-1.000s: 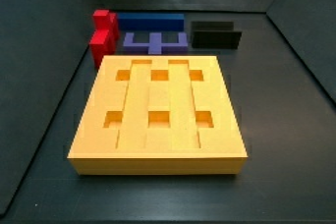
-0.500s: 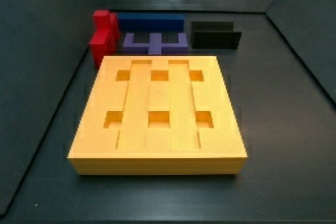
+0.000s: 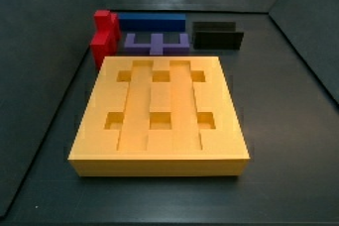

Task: Pick up the green object. Move up. Move to above the board. Insert the green object.
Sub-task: Move to above the board, then insert the green object.

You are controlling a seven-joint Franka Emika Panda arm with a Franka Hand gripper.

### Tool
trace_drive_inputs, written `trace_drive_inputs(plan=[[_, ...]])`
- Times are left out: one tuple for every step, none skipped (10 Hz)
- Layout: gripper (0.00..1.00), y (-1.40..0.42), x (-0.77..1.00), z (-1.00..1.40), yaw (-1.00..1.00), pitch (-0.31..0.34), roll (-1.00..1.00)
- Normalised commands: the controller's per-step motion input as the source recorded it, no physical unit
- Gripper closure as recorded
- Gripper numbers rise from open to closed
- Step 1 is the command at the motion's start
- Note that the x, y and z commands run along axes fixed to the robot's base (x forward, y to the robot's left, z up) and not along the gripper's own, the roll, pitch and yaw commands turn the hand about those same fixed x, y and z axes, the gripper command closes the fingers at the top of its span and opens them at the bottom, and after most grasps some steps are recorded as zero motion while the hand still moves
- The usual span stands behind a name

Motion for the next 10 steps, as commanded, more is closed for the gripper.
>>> trace_drive_inputs(plan=[[1.0, -1.4, 0.27, 0.16, 1.0, 0.093, 0.03], [1.0, -1.4, 0.31, 0.18, 1.0, 0.112, 0.03], [1.0, -0.44, 0.15, 0.07, 1.0, 0.158, 0.05], [1.0, -0.21, 0.11, 0.05, 1.0, 0.175, 0.06], [1.0, -0.08, 0.06, 0.03, 1.0, 0.18, 0.06], [1.0, -0.09, 0.04, 0.03, 1.0, 0.193, 0.08], [1.0, -0.05, 0.06, 0.03, 0.66, 0.172, 0.08], [1.0, -0.05, 0.06, 0.02, 0.49, 0.16, 0.07], [1.0, -0.04, 0.07, 0.03, 0.26, 0.143, 0.07], [1.0, 0.0, 0.0, 0.0, 0.0, 0.0, -0.01]])
